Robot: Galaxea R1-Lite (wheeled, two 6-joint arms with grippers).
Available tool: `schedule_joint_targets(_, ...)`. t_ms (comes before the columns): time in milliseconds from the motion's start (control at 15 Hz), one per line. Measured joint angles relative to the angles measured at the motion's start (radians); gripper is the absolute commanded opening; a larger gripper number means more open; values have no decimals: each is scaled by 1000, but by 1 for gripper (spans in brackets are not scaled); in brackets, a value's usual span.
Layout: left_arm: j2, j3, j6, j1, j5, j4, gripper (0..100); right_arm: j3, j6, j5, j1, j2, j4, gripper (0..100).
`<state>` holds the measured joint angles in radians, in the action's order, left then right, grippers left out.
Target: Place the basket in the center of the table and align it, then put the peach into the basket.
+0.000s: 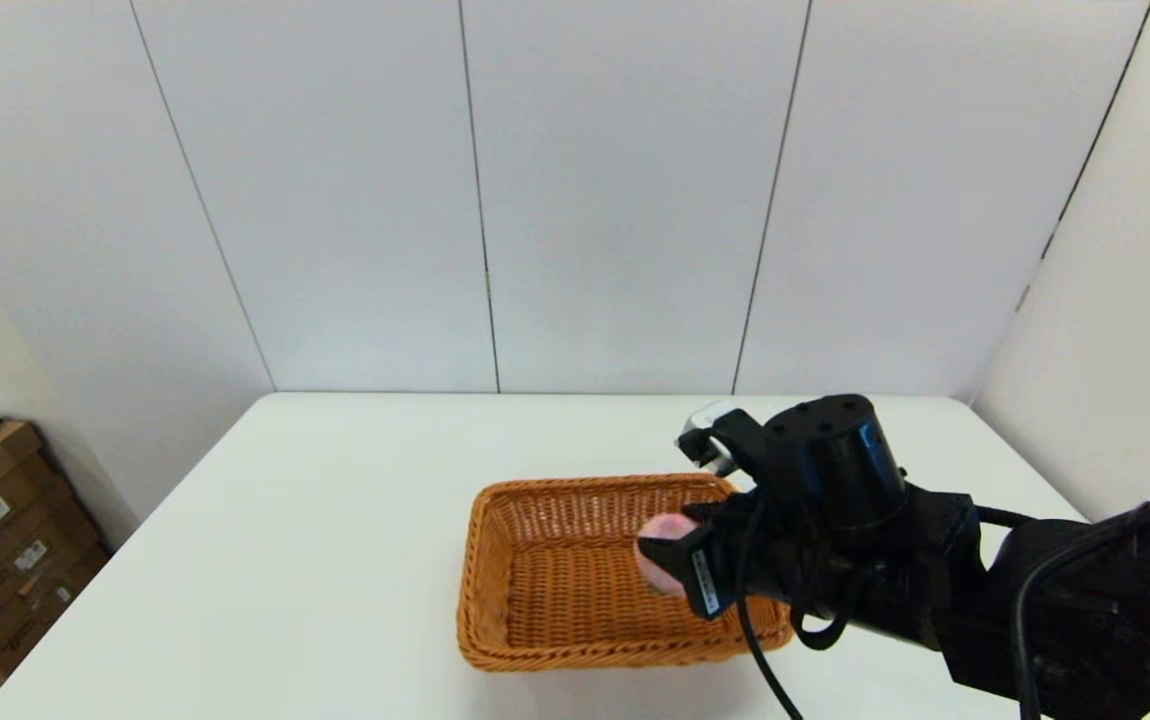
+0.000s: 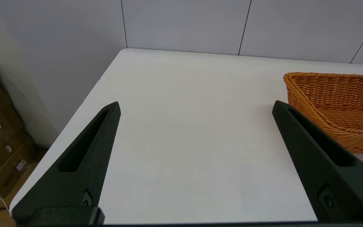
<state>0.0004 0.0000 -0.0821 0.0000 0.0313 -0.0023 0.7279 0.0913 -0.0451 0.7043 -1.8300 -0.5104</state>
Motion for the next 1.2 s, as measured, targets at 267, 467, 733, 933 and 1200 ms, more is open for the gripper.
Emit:
schedule_joint_targets(267, 0, 0, 0, 0, 1, 0, 100, 8, 3, -1, -35, 44, 8, 100)
schedule_joint_targets(467, 0, 0, 0, 0, 1, 0, 100, 16, 1, -19, -118, 119, 14, 100)
schedule_joint_targets(733, 0, 0, 0, 0, 0, 0, 100, 11, -20, -64, -278, 304, 127, 100)
schedule_joint_targets(933, 0, 0, 0, 0, 1, 0, 100, -16, -73, -98, -369, 494, 259, 100)
schedule_joint_targets(1200, 0, 0, 0, 0, 0, 0, 100, -87, -159, -231, -418, 747, 357, 100)
